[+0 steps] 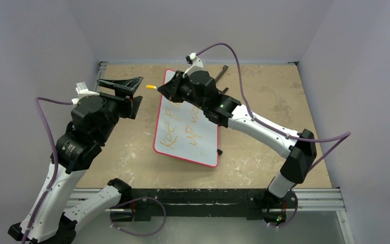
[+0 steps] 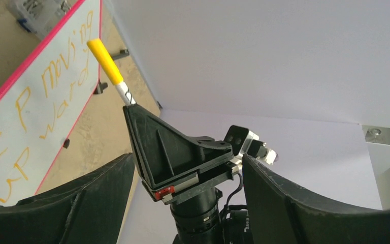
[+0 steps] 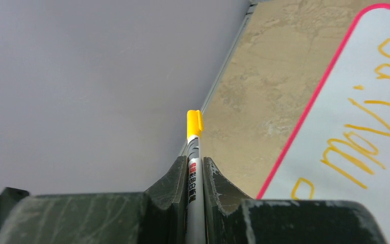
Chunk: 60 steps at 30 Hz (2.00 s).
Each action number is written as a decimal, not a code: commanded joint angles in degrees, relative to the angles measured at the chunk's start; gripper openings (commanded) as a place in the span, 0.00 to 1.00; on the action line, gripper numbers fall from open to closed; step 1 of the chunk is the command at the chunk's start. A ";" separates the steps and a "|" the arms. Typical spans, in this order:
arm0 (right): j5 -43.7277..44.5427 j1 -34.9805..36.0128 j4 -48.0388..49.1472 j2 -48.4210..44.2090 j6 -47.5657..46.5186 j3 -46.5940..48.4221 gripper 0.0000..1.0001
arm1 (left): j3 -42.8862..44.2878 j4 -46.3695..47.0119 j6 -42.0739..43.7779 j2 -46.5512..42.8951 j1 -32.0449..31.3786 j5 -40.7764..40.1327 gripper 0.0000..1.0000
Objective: Write a sentence on the whiteboard
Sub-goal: Place the whiteboard marker at the center of the board.
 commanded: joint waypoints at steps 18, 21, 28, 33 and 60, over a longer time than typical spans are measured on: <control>20.62 -7.30 -3.70 -23.17 -8.98 -18.69 0.00 | -6.92 8.30 36.41 -5.58 0.38 -18.09 0.79; 24.97 -7.53 -5.53 -24.70 -9.64 -20.88 0.00 | -10.60 11.66 43.58 -5.98 0.39 -22.93 0.79; 34.09 -8.58 -10.97 -28.85 -8.71 -27.99 0.00 | -13.63 15.05 59.57 -5.12 0.43 -24.28 0.81; 34.41 -12.59 -12.65 -31.82 -7.71 -35.02 0.00 | -15.26 16.93 65.10 -6.16 0.39 -20.62 0.80; 13.10 -34.42 -8.28 -10.72 -9.86 -44.94 0.00 | -15.24 16.46 68.76 -5.60 0.38 -16.61 0.78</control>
